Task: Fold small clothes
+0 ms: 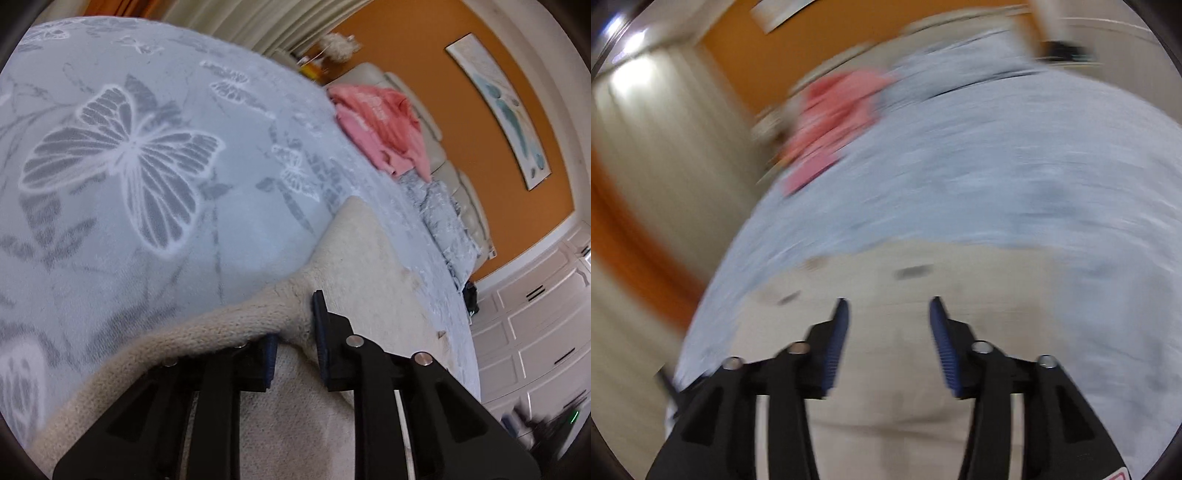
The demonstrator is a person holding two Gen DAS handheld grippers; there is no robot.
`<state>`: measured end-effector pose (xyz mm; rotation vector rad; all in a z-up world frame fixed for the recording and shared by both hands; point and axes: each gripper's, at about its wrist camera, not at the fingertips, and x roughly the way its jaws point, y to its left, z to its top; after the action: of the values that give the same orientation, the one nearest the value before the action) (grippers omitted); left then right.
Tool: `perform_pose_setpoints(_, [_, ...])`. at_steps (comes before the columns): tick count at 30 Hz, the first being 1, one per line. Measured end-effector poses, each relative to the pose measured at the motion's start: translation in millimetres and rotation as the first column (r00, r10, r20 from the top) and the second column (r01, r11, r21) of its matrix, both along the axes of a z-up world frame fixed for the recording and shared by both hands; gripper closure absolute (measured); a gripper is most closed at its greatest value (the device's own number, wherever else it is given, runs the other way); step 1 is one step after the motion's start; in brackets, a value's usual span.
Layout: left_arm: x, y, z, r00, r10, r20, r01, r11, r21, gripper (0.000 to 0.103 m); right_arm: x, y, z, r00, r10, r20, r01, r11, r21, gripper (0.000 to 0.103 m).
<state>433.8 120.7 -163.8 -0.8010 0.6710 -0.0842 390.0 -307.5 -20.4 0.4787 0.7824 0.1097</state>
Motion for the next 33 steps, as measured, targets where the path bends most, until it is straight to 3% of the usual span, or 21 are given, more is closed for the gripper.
perform_pose_setpoints(3, [-3.7, 4.9, -3.8, 0.999, -0.005, 0.047, 0.007, 0.999, -0.048, 0.085, 55.5, 72.4, -5.8, 0.979, 0.203, -0.032, -0.203, 0.979, 0.017, 0.049])
perform_pose_setpoints(5, [-7.9, 8.4, -6.9, 0.996, -0.013, 0.085, 0.02, 0.997, -0.079, 0.085, 97.4, 124.7, -20.9, 0.956, 0.282, -0.075, -0.285, 0.958, -0.024, 0.049])
perform_pose_setpoints(10, [-10.7, 10.3, -10.1, 0.99, -0.02, 0.139, 0.034, 0.995, -0.098, 0.085, 186.4, 214.9, -55.6, 0.929, 0.334, -0.161, -0.353, 0.929, -0.107, 0.049])
perform_pose_setpoints(12, [-11.8, 9.5, -11.1, 0.988, -0.024, 0.154, 0.039, 0.995, -0.095, 0.085, 204.9, 232.9, -67.2, 0.926, 0.333, -0.178, -0.359, 0.921, -0.15, 0.034])
perform_pose_setpoints(13, [-11.6, 9.2, -11.2, 0.987, -0.026, 0.16, 0.042, 0.994, -0.097, 0.085, 214.7, 245.5, -78.2, 0.923, 0.324, -0.21, -0.361, 0.917, -0.17, 0.032])
perform_pose_setpoints(14, [-12.0, 9.4, -11.7, 0.985, -0.028, 0.169, 0.046, 0.994, -0.102, 0.085, 223.7, 254.4, -85.4, 0.917, 0.322, -0.235, -0.367, 0.913, -0.179, 0.036])
perform_pose_setpoints(15, [-12.9, 9.7, -12.2, 0.984, -0.029, 0.174, 0.047, 0.993, -0.104, 0.085, 225.7, 258.1, -90.6, 0.911, 0.332, -0.245, -0.379, 0.907, -0.183, 0.067])
perform_pose_setpoints(16, [-13.7, 9.8, -12.5, 0.983, -0.029, 0.181, 0.049, 0.993, -0.107, 0.085, 227.7, 263.3, -89.7, 0.91, 0.35, -0.221, -0.394, 0.897, -0.201, 0.081])
perform_pose_setpoints(17, [-14.2, 9.9, -12.3, 0.982, -0.03, 0.184, 0.05, 0.993, -0.107, 0.084, 229.8, 264.3, -84.9, 0.915, 0.352, -0.199, -0.389, 0.9, -0.196, 0.089])
perform_pose_setpoints(20, [-13.7, 8.0, -12.2, 0.982, -0.032, 0.183, 0.05, 0.994, -0.095, 0.084, 237.0, 258.0, -62.4, 0.94, 0.329, -0.093, -0.34, 0.928, -0.152, 0.091])
perform_pose_setpoints(21, [-12.9, 7.2, -12.2, 0.982, -0.037, 0.183, 0.054, 0.994, -0.091, 0.083, 244.3, 259.1, -67.6, 0.942, 0.315, -0.114, -0.332, 0.923, -0.195, 0.092])
perform_pose_setpoints(23, [-12.8, 6.6, -12.3, 0.983, -0.039, 0.178, 0.055, 0.995, -0.087, 0.083, 253.2, 261.9, -92.4, 0.921, 0.31, -0.237, -0.366, 0.895, -0.253, 0.092])
perform_pose_setpoints(24, [-11.8, 6.6, -12.2, 0.984, -0.039, 0.176, 0.055, 0.995, -0.086, 0.083, 253.2, 261.5, -97.7, 0.915, 0.317, -0.25, -0.377, 0.892, -0.25, 0.092])
perform_pose_setpoints(26, [-10.3, 6.6, -12.0, 0.984, -0.041, 0.174, 0.056, 0.995, -0.085, 0.083, 239.2, 248.1, -77.1, 0.944, 0.272, -0.186, -0.311, 0.921, -0.233, 0.082])
perform_pose_setpoints(30, [-6.3, 6.2, -10.1, 0.986, -0.042, 0.161, 0.054, 0.996, -0.076, 0.083, 168.7, 186.8, -24.0, 0.964, 0.263, -0.027, -0.265, 0.956, -0.128, 0.079])
perform_pose_setpoints(33, [-3.6, 5.3, -3.8, 0.991, -0.043, 0.124, 0.052, 0.996, -0.075, 0.082, 103.8, 101.2, -5.0, 0.984, 0.18, -0.008, -0.18, 0.976, -0.12, 0.077])
